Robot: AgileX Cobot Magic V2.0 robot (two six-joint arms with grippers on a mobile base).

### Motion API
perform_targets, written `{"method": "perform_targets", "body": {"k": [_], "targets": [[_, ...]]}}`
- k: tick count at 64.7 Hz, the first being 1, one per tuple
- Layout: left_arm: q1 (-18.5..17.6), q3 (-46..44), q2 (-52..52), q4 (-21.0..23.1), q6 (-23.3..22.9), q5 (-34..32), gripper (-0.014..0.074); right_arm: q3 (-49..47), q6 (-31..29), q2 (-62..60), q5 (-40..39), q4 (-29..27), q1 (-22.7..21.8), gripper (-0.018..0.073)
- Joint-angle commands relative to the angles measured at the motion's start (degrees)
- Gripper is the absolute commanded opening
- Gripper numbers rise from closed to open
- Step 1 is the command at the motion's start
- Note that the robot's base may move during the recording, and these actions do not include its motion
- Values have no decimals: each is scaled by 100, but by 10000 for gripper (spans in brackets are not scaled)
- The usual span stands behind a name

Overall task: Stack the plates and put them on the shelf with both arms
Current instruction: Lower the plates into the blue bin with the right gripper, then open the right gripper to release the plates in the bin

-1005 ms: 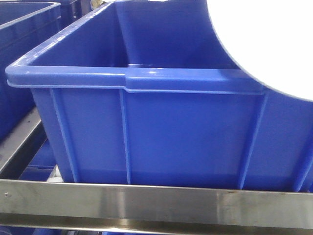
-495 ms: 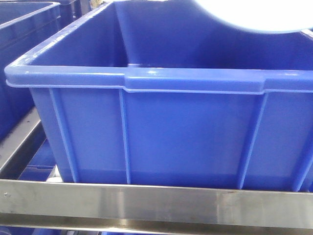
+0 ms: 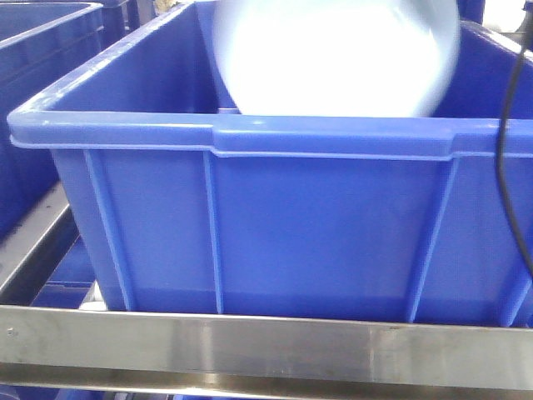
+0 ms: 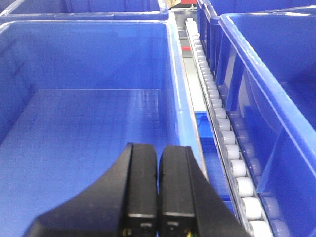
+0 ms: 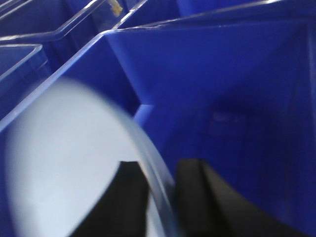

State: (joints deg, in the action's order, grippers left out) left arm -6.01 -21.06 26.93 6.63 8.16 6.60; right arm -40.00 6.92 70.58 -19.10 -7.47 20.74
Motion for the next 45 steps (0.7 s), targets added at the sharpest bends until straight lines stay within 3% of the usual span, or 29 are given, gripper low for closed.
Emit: {"method": "perform_targets", "body": {"k": [1, 18, 28, 34, 45], "targets": [[-32, -180, 50, 18, -54, -489, 82, -248, 136, -35, -836, 4, -6, 387], [-32, -180, 50, 18, -54, -489, 82, -196, -38, -249, -859, 9, -18, 368], [-32, -180, 50, 18, -54, -489, 82, 25, -1094, -639, -471, 9, -18, 170], [-32, -180, 50, 18, -54, -489, 82, 312, -1225, -1022, -389, 9, -58, 45], [-32, -180, 50, 18, -54, -489, 82, 928, -1225, -2007, -115, 9, -349, 55]]}}
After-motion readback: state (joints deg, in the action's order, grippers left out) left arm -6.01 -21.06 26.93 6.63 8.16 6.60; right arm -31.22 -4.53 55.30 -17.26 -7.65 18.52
